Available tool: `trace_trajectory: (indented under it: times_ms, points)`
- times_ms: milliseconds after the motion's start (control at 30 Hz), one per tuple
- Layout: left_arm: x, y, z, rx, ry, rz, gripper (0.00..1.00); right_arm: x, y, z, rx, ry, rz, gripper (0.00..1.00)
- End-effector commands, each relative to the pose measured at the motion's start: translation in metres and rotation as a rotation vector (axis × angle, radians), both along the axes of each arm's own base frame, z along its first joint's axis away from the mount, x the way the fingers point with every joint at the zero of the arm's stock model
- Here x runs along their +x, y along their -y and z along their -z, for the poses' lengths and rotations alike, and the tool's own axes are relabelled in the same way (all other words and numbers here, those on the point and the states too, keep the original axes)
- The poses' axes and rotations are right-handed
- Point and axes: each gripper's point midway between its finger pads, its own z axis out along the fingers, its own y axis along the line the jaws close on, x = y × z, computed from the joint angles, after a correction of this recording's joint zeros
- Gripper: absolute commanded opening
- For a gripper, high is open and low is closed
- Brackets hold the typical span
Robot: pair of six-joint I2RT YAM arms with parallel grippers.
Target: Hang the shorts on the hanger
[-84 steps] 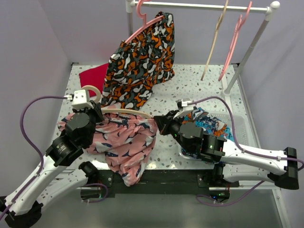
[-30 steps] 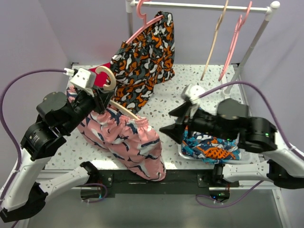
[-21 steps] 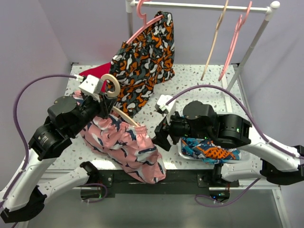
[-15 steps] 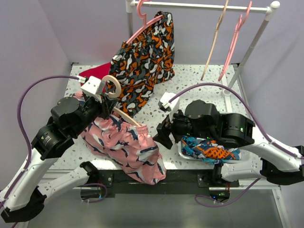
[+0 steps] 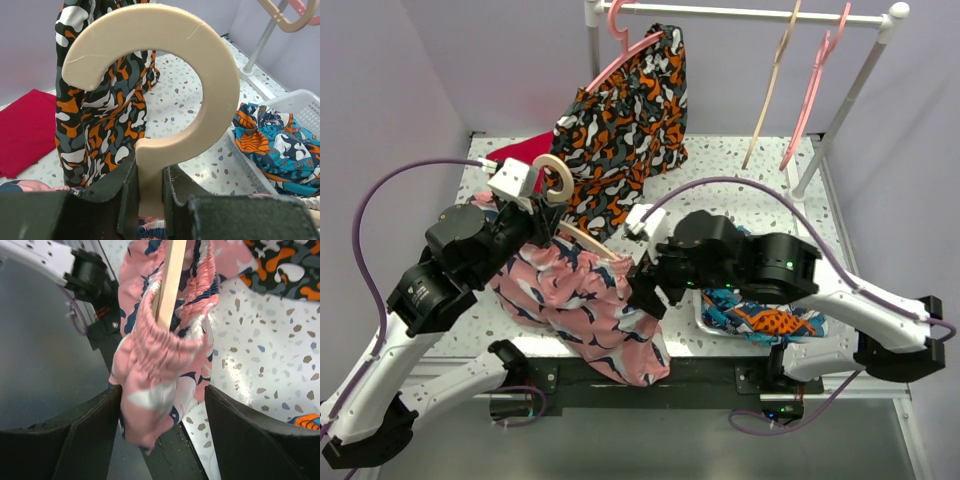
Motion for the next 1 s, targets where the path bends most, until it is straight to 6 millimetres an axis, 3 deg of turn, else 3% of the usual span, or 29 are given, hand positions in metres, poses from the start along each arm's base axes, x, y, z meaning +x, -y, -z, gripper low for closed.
trace_trajectory:
  times_ms: [0, 167, 333, 433, 633, 733, 767, 833, 867, 933, 967]
  points:
    - [0.003, 0.005, -0.022, -0.069, 0.061, 0.008, 0.00, 0.002, -0.014, -0.007, 0.001, 0.017, -0.028, 0.67]
    - [0.002, 0.012, -0.021, -0.081, 0.058, 0.043, 0.00, 0.012, -0.031, -0.002, -0.002, 0.030, -0.007, 0.47]
    - [0.002, 0.018, -0.014, -0.081, 0.043, 0.065, 0.00, 0.013, -0.042, -0.019, 0.057, 0.041, -0.020, 0.30]
    - [0.001, 0.024, -0.011, -0.088, 0.038, 0.089, 0.00, 0.010, -0.048, -0.016, 0.052, 0.028, -0.043, 0.34]
    - [0.000, 0.033, -0.008, -0.110, 0.032, 0.127, 0.00, 0.010, -0.050, -0.003, 0.032, 0.010, -0.037, 0.29]
    - [-0.001, 0.038, -0.006, -0.116, 0.025, 0.153, 0.00, 0.012, -0.048, 0.000, 0.037, 0.003, -0.014, 0.06]
    - [-0.001, 0.039, -0.006, -0.119, 0.025, 0.154, 0.02, 0.011, -0.045, -0.001, 0.042, 0.005, -0.012, 0.00]
    - [-0.004, 0.040, -0.007, -0.124, 0.026, 0.167, 0.16, 0.010, -0.042, 0.002, 0.042, -0.002, -0.005, 0.00]
    - [-0.005, 0.039, -0.009, -0.129, 0.032, 0.170, 0.31, 0.009, -0.037, -0.002, 0.055, 0.002, -0.005, 0.00]
    - [-0.009, 0.038, -0.013, -0.138, 0.042, 0.180, 0.48, 0.005, -0.033, 0.003, 0.050, -0.007, -0.015, 0.00]
    - [-0.011, 0.037, -0.016, -0.142, 0.047, 0.181, 0.63, 0.004, -0.030, 0.004, 0.050, -0.009, -0.012, 0.00]
